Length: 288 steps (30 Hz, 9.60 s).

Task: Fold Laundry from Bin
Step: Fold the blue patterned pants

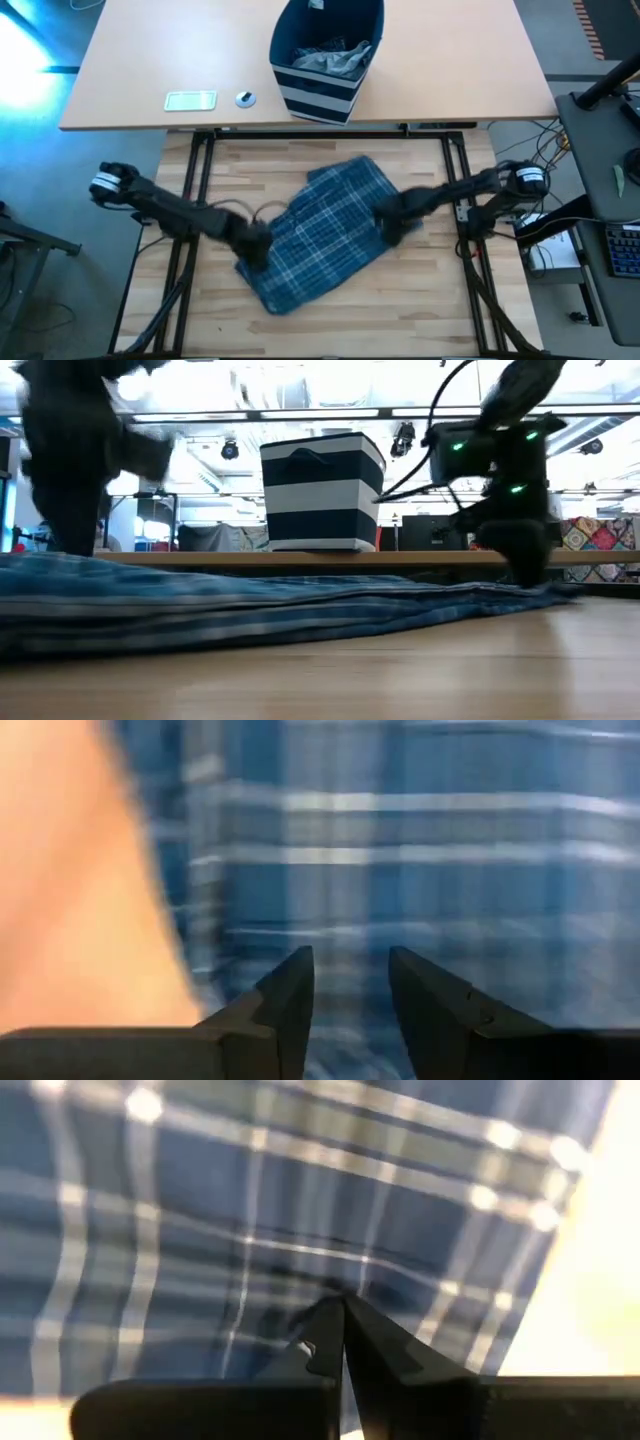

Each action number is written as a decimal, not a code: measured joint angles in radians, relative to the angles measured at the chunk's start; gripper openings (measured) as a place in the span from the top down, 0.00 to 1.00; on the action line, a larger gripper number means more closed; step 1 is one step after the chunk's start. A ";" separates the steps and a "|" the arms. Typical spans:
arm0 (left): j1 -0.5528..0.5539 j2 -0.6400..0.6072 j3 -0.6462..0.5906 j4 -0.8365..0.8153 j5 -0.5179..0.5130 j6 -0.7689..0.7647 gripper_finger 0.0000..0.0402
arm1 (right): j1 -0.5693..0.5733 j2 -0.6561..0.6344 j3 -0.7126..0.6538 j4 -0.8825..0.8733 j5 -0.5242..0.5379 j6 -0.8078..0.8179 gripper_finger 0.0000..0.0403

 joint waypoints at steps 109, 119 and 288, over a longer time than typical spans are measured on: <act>-0.250 0.658 0.472 0.445 -0.387 1.202 0.23 | 0.741 0.431 0.553 0.037 0.116 0.085 0.18; -0.189 0.702 0.450 0.515 -0.323 1.114 0.57 | 0.699 0.423 0.487 0.154 0.059 0.001 0.35; 0.576 0.145 0.270 0.194 -0.271 0.702 0.52 | -0.087 -0.091 0.127 0.293 0.019 -0.184 0.98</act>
